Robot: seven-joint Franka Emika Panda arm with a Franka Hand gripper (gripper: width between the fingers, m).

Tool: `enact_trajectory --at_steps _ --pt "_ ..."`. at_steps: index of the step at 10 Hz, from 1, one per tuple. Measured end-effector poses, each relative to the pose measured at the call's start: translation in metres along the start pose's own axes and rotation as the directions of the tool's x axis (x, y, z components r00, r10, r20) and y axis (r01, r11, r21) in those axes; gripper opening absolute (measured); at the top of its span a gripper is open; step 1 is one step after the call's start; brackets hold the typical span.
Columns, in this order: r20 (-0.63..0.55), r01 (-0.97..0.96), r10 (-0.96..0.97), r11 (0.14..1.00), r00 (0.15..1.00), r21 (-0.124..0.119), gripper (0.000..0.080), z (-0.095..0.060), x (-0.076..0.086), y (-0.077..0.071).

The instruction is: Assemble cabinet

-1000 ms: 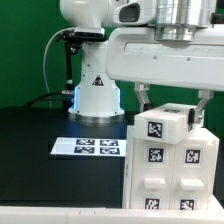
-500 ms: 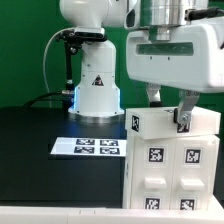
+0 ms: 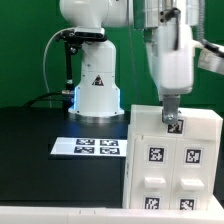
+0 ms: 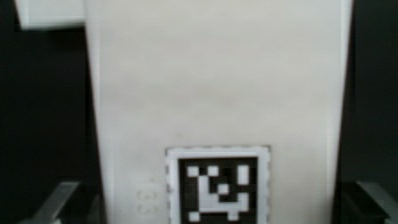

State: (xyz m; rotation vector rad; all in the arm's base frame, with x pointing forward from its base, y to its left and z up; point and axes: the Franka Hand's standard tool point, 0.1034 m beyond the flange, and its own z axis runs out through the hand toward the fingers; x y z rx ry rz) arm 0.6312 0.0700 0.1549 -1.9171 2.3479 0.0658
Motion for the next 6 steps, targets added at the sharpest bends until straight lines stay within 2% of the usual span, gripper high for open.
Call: enact_trajectory --at_steps 2,3,4,5,6 --pt "-0.001 0.013 -0.013 1.0 1.0 -0.001 0.057 0.001 0.0 0.0" --pt "-0.001 0.016 -0.016 1.0 1.0 -0.001 0.0759 0.001 0.0 0.0" --pt "0.001 0.09 -0.09 0.996 0.996 -0.012 0.0759 0.0 0.0 0.002" --pt "0.012 0.212 -0.211 0.977 0.977 -0.035 0.0787 -0.006 -0.002 0.004" --pt "0.027 0.346 -0.346 0.937 0.938 -0.039 0.0797 -0.014 -0.007 0.004"
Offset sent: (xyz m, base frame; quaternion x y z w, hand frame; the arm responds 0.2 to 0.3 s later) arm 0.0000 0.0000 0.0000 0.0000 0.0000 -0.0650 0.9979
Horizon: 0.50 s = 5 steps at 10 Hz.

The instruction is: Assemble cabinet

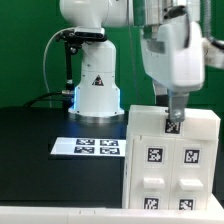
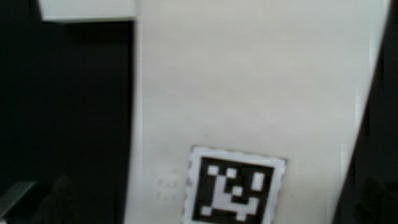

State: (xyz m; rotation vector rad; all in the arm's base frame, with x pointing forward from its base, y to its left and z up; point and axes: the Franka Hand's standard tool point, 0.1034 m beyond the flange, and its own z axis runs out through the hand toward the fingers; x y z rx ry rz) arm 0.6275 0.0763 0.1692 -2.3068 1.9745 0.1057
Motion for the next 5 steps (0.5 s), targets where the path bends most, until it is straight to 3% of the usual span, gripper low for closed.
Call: enact_trajectory --at_steps 3,5 --pt "0.015 0.33 -0.329 0.944 0.944 -0.012 0.0796 -0.0024 -0.0054 0.0009" --pt "0.004 0.537 -0.537 0.843 0.844 -0.022 0.0796 -0.0027 -0.004 0.001"
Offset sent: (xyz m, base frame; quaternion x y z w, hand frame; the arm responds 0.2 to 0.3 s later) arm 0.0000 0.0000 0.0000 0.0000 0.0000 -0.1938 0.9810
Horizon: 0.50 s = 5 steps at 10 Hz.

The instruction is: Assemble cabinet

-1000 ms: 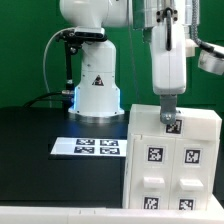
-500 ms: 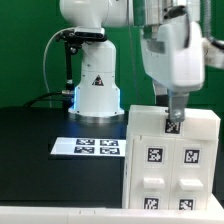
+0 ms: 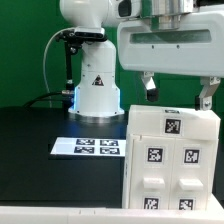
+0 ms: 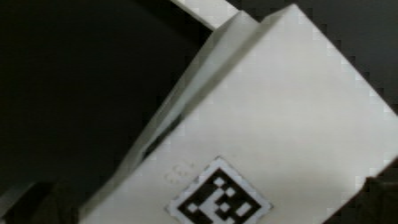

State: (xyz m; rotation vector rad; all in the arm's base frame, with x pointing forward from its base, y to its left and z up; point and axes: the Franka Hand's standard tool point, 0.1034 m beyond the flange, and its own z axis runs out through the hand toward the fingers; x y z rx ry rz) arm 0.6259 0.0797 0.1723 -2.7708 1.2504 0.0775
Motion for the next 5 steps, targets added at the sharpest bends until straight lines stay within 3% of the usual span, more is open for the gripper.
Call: enact_trajectory --at_steps 1,2,5 --pt "-0.015 0.199 -0.199 0.98 0.98 -0.019 0.0796 -0.001 -0.001 -0.0021" --pt "-0.015 0.359 -0.359 0.933 0.933 -0.021 0.0796 -0.0013 -0.0041 -0.0058" --pt "-0.05 0.555 -0.556 0.831 0.83 -0.023 0.0796 -0.0031 -0.0012 -0.0076"
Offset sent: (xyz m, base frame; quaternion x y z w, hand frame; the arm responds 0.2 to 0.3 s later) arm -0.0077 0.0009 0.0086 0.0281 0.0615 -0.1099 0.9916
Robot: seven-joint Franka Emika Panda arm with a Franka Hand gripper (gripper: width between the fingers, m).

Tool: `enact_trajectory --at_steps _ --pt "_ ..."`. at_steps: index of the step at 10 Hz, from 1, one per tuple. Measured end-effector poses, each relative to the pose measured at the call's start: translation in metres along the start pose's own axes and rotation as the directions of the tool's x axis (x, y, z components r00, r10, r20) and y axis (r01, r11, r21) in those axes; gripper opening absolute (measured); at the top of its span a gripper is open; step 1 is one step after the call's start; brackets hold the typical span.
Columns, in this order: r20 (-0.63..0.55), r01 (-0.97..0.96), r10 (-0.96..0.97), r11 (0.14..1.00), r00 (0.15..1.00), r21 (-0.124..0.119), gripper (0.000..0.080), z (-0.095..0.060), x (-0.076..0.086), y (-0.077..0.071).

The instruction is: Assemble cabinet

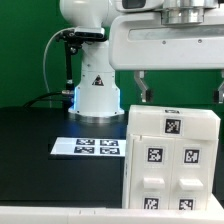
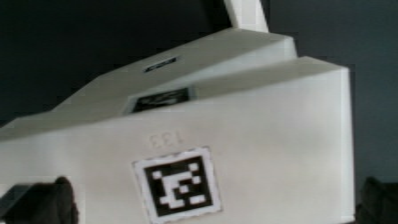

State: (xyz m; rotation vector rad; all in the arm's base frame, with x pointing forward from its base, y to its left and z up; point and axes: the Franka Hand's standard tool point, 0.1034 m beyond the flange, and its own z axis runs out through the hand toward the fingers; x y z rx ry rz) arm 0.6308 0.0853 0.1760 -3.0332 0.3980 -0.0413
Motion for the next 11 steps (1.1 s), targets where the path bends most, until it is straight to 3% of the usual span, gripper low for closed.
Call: enact_trajectory --at_steps 2,3,5,11 --pt "0.0 0.098 -0.098 0.995 0.995 -0.001 0.0796 0.0005 0.0002 0.0006" --pt "0.0 0.28 -0.28 0.96 0.96 -0.027 0.0796 0.0005 0.0011 0.0028" --pt "0.008 0.429 -0.429 0.902 0.903 -0.039 0.0796 0.0021 0.0005 0.0043" --pt "0.028 0.338 -0.337 0.941 0.941 -0.036 0.0796 -0.0008 0.0005 0.0098"
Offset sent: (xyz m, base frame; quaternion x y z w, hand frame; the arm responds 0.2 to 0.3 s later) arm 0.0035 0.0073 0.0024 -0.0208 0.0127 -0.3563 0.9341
